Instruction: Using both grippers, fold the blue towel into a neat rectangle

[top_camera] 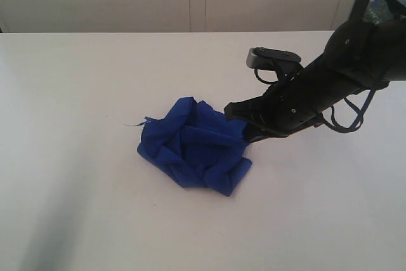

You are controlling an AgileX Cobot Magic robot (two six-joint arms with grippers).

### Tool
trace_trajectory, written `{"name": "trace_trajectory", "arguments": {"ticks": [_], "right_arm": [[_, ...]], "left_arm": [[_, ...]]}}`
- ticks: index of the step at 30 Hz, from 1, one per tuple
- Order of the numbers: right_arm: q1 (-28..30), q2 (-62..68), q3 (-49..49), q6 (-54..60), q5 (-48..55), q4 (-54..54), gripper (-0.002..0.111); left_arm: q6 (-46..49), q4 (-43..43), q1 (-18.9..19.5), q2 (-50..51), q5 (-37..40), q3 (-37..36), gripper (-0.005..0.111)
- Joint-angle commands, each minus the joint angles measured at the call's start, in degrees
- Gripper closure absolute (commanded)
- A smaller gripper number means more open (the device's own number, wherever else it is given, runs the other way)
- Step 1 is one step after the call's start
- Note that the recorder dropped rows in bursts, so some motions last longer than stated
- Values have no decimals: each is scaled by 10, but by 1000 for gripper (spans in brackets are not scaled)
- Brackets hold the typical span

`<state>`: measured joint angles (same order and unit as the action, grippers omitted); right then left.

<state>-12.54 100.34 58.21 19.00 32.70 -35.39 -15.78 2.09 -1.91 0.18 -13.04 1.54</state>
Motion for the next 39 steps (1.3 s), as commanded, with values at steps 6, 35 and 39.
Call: {"name": "trace_trajectory", "arguments": {"ticks": [6, 35, 39], "right_arm": [[-1, -5, -3, 2, 3, 4, 108], [-1, -5, -3, 3, 2, 4, 108], [-1, -5, -3, 3, 1, 4, 108]], "left_arm": [[-13, 7, 0, 75, 329, 215, 107], [581, 574, -32, 643, 425, 364, 107], [618, 618, -79, 715, 370, 372, 107]]}}
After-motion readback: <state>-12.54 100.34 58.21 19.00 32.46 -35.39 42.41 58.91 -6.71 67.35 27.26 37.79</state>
